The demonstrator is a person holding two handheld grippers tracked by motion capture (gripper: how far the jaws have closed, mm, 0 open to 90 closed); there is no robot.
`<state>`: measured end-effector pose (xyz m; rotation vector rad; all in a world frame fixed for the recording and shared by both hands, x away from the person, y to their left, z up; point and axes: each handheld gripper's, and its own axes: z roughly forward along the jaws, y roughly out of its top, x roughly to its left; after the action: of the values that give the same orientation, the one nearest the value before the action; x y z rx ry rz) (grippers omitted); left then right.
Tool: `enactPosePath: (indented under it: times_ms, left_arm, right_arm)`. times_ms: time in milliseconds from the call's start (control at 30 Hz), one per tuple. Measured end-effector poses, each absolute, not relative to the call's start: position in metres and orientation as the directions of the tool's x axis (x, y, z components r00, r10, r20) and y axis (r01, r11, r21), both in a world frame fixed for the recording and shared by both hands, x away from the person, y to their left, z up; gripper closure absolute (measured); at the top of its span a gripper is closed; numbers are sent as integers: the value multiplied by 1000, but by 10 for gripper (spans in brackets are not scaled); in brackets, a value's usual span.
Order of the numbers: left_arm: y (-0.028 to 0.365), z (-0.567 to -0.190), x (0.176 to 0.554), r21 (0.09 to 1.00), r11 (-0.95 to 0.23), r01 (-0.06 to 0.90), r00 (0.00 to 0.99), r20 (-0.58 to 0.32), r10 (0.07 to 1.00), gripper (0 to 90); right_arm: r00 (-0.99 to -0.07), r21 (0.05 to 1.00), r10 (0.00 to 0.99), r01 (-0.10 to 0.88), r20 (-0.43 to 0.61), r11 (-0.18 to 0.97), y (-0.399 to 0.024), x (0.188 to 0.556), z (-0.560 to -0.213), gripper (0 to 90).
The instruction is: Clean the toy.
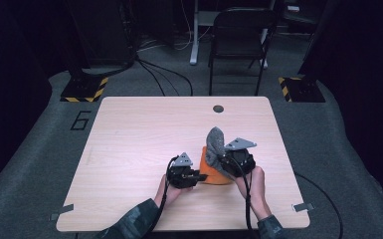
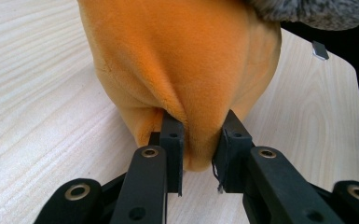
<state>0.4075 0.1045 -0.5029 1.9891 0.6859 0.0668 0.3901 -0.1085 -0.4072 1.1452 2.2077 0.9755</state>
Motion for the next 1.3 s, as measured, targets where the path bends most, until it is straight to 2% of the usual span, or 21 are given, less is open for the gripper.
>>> enactPosePath:
  times_ms: [333,567,833,1033,1200,1300]
  left_arm:
    - [105,-503,408,828,-347,440,837,-238,492,752]
    - [105,-503,409,829,-350,436,839,-234,491,751]
    - [106,-504,409,831,-344,438,838,-239,491,750]
    - [106,-504,409,829,-349,438,839,-237,489,749]
    - [107,-506,410,832,-341,438,837,-239,492,746]
    - [107,-505,410,832,-344,436,837,-236,493,744]
  right_arm:
    - [-476,734,876,568,-77,373,-142,401,-418,726]
    - [-412,685,910,649,-47,329,-168,415,-442,725]
    - [-394,618,919,714,-34,329,-179,428,-471,723]
    - [-385,530,921,771,-53,353,-176,434,-490,726]
    - [-383,532,921,766,-72,361,-176,435,-487,725]
    - [-348,589,935,743,-66,318,-186,431,-469,727]
